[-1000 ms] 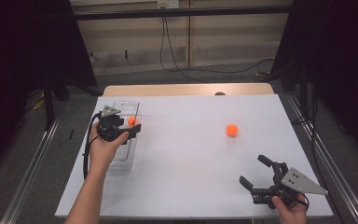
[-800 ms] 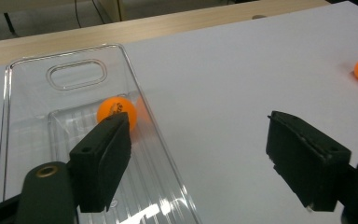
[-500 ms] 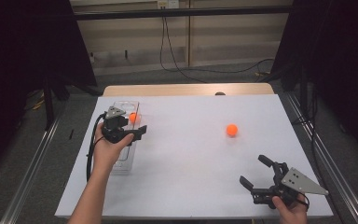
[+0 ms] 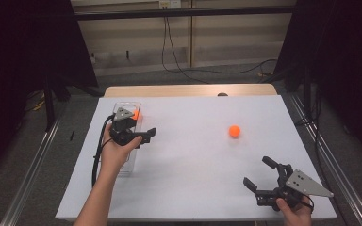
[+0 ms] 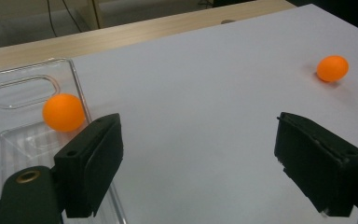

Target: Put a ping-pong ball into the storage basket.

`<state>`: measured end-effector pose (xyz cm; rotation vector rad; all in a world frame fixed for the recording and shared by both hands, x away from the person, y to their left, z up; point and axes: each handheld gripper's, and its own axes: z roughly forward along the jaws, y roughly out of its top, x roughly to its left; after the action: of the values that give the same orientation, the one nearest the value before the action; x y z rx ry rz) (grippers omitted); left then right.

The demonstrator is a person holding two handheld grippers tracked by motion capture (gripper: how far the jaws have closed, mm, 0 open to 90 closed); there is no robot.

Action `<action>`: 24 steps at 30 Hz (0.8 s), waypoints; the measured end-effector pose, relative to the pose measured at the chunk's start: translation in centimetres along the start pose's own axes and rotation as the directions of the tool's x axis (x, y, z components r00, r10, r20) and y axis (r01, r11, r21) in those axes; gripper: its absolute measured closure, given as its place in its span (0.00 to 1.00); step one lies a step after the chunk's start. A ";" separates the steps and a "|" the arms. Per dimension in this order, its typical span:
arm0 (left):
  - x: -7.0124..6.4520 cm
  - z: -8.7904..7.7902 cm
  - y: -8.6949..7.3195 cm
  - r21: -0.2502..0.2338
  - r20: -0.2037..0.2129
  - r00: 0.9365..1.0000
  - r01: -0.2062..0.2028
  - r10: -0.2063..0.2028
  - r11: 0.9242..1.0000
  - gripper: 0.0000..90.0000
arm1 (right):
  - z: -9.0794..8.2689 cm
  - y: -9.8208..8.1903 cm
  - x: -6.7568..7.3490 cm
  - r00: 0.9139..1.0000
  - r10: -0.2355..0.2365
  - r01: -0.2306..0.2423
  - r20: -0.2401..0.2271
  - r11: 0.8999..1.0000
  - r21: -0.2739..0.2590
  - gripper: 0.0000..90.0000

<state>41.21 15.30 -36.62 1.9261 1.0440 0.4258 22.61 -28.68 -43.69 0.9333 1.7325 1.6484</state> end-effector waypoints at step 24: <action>-2.2 1.0 0.9 -0.024 0.046 0.999 -0.021 0.022 0.999 0.13 | 0.0 0.0 0.1 1.000 -0.002 0.001 0.002 1.000 0.001 0.03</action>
<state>40.97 12.80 -36.23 1.9194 0.9846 0.4018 22.57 -28.64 -43.72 0.9336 1.7318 1.6453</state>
